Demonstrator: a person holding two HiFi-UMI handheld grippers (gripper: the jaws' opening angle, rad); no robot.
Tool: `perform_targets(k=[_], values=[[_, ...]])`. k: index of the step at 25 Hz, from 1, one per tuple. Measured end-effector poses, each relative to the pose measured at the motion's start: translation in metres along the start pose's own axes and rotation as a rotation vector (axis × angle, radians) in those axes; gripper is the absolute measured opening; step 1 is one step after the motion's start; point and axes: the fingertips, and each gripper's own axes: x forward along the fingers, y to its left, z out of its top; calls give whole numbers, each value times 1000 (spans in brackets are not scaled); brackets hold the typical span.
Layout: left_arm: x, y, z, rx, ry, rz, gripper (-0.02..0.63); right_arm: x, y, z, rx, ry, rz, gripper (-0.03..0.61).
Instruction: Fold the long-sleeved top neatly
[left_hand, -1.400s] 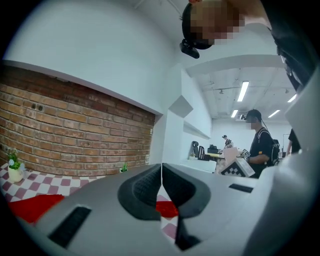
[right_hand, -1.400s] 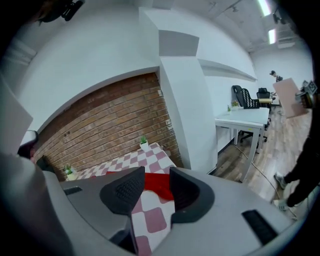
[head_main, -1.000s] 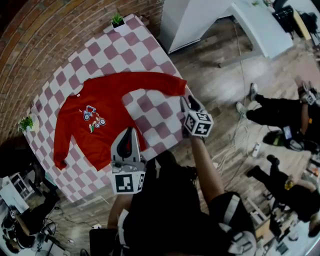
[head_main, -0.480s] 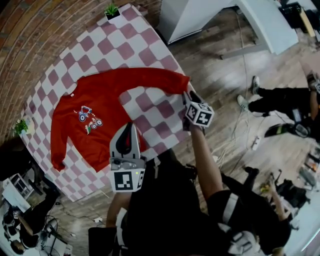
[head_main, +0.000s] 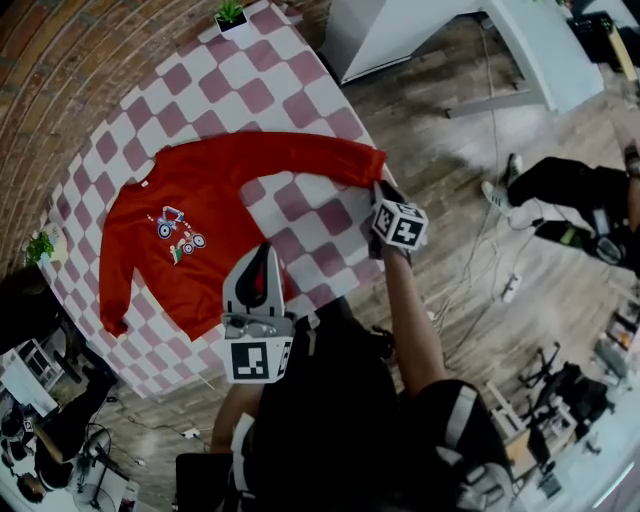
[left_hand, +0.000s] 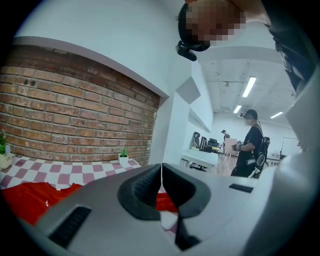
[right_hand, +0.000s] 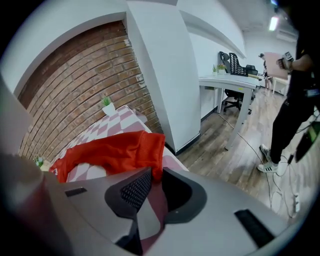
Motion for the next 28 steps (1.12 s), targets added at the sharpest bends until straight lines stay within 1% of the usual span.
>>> perform_targets(k=[3, 6, 14, 19, 22, 26, 28], values=[[-2, -1, 0, 1, -6, 2, 11, 0, 0, -2, -21, 6, -1, 64], [-4, -3, 0, 2, -14, 5, 11, 0, 4, -3, -60, 7, -11, 32], [-16, -5, 3, 0, -16, 18, 11, -3, 5, 2, -93, 6, -5, 26], [-29, -8, 11, -12, -32, 36, 11, -19, 12, 19, -132, -29, 12, 25], [-39, -9, 16, -6, -43, 55, 11, -29, 20, 32, -171, -54, 30, 25], [-56, -8, 22, 15, -65, 94, 11, -44, 38, 47, -252, -90, 65, 23], [-66, -8, 22, 16, -62, 114, 11, -54, 50, 52, -290, -99, 90, 23]])
